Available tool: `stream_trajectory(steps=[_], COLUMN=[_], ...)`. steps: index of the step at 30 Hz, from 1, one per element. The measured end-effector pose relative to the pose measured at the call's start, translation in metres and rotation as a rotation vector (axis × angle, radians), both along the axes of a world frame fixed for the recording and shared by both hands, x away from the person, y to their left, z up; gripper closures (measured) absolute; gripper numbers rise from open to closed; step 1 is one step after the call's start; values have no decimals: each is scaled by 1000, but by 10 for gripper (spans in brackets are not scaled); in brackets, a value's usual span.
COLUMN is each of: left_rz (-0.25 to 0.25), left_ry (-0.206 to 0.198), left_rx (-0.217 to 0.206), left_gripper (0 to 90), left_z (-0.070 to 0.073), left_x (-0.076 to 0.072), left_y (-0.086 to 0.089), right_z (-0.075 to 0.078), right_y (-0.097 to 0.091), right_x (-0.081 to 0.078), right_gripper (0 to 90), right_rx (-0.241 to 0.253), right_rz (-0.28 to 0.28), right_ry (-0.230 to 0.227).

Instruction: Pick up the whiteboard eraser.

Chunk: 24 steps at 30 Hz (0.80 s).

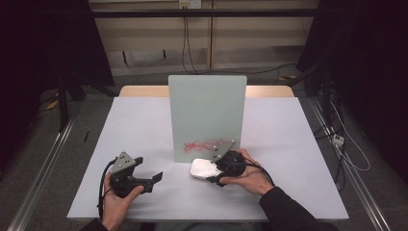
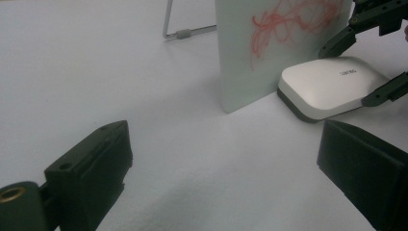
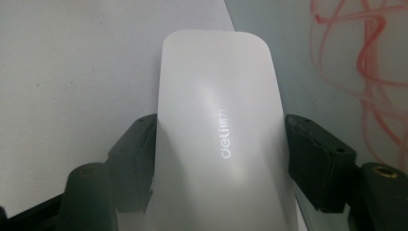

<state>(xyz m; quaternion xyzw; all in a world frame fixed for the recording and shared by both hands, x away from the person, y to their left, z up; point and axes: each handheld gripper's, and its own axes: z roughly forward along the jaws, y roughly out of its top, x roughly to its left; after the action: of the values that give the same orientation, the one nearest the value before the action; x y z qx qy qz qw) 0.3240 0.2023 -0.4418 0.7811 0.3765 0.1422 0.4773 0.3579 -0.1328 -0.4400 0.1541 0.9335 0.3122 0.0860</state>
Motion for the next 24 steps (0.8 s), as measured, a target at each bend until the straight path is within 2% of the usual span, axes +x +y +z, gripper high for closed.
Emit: stream_trajectory(steps=[12, 24], left_rz=[0, 1], left_ry=[3, 3], left_rx=[3, -3], left_gripper=[49, 49], left_z=[0, 0], left_x=[0, 0], left_y=[0, 1], right_z=[3, 11], right_y=[0, -4], right_x=[-4, -9], right_gripper=[314, 314], right_rx=[5, 44], right_rz=[-2, -11], right_ry=[4, -1])
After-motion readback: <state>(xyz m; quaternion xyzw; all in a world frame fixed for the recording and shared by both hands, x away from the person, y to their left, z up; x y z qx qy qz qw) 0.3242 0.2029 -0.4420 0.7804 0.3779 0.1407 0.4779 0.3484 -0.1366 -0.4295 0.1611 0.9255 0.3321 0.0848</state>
